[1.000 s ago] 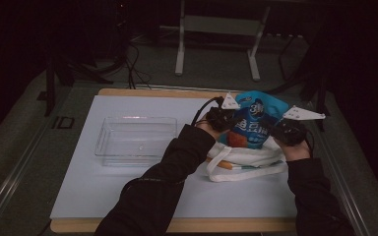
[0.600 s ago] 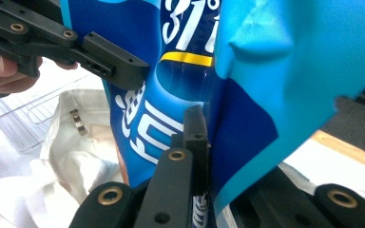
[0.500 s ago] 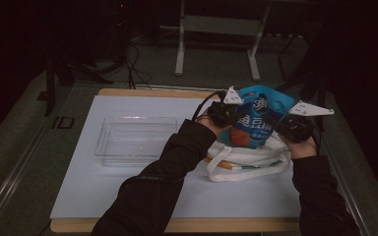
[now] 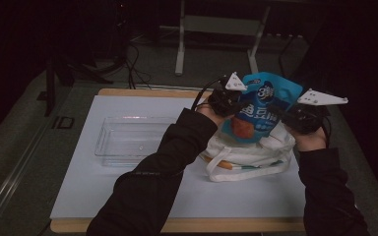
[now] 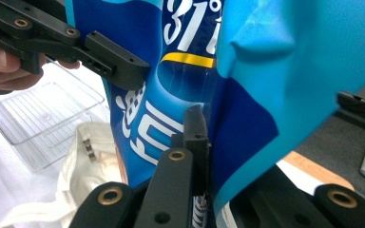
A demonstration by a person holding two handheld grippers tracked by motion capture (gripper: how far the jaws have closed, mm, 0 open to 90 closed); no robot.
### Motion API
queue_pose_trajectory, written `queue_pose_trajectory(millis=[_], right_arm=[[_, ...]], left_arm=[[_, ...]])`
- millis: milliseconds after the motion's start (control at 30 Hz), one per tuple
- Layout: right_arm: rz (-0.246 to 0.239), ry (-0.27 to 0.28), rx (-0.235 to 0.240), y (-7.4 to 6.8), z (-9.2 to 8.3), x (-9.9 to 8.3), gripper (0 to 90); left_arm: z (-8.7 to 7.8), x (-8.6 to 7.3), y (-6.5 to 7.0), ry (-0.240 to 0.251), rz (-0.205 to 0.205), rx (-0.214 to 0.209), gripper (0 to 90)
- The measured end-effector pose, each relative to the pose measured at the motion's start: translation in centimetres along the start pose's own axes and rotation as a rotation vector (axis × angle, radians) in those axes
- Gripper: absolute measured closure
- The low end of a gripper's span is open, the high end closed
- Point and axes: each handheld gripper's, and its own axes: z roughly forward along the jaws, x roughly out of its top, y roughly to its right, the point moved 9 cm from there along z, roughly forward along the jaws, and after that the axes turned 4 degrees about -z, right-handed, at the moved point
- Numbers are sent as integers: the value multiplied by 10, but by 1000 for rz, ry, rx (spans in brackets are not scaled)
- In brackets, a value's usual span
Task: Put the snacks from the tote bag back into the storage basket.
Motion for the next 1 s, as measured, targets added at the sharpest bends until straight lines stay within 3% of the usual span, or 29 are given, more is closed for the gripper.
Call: queue_pose_trajectory(millis=[567, 1000], right_arm=[[-46, 34, 15, -15, 0, 41, 889], [-83, 50, 52, -37, 15, 67, 889]], left_arm=[[-40, 19, -8, 19, 7, 32, 900], [-75, 17, -22, 13, 0, 70, 900]])
